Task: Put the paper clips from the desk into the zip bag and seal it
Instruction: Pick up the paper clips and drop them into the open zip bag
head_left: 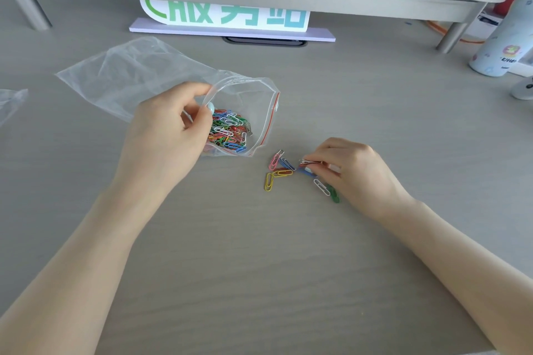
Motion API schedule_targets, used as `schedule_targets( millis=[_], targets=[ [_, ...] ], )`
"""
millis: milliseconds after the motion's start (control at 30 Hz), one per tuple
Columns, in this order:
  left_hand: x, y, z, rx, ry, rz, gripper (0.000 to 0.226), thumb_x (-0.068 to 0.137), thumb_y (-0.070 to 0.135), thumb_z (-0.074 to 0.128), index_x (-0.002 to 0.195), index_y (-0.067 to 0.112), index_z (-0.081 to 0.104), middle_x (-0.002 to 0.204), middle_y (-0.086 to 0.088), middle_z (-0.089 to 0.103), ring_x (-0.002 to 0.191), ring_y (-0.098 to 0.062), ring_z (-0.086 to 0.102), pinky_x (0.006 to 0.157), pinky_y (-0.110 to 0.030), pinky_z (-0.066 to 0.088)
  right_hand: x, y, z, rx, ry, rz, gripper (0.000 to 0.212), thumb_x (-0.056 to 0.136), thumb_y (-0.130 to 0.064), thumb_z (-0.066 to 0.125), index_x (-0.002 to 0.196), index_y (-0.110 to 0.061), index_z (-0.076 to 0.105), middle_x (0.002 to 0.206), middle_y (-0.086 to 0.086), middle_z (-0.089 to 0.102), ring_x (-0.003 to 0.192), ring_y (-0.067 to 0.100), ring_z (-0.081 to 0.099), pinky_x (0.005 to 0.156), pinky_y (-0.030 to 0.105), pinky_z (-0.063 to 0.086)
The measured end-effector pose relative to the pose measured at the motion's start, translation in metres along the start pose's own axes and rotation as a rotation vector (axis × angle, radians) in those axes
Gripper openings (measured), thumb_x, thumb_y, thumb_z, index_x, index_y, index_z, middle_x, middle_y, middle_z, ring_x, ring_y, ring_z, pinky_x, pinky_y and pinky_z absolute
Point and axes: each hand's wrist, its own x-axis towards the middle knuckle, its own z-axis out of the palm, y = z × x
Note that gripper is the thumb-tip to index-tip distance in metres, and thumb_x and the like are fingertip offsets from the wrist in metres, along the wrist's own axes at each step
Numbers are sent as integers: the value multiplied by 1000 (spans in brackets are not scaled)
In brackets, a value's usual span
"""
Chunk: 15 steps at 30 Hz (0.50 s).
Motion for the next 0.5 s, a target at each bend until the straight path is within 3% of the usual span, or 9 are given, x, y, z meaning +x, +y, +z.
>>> schedule_targets(
  millis=[100,200,267,400,500],
  targets=[
    [0,0,0,-9,-3,-5,25,87,14,51,106,24,64,66,9,58,55,-1,51,48,-7,33,1,-1,-1,119,34,83,11,83,-12,64,85,-17,73,79,0,66,70,12,58,63,29,47],
    [-1,1,-1,-16,-9,-6,25,87,14,51,105,25,64,65,7,58,53,0,52,47,-8,33,6,-3,-6,398,52,268,18,79,-10,69,76,-27,73,74,-14,70,66,0,62,60,11,45],
    [-1,1,-1,-19,-8,-5,24,87,14,51,105,25,64,65,6,58,53,1,52,47,-8,34,14,-7,-8,500,60,322,21,79,-12,70,74,-33,72,71,-14,71,60,-2,58,58,7,41],
    [-1,0,-1,-16,-2,-5,25,87,15,52,108,23,64,67,6,58,55,-3,50,49,-8,33,40,-28,-3,557,35,297,10,78,-18,71,75,-27,73,55,-12,60,53,3,43,51,12,35],
    [0,0,-1,-18,11,-9,26,87,15,52,109,24,64,67,7,58,56,-4,49,50,-9,33,63,-47,8,580,-21,222,9,79,-14,69,76,-22,71,51,-17,59,51,-1,47,54,13,40]
  ],
)
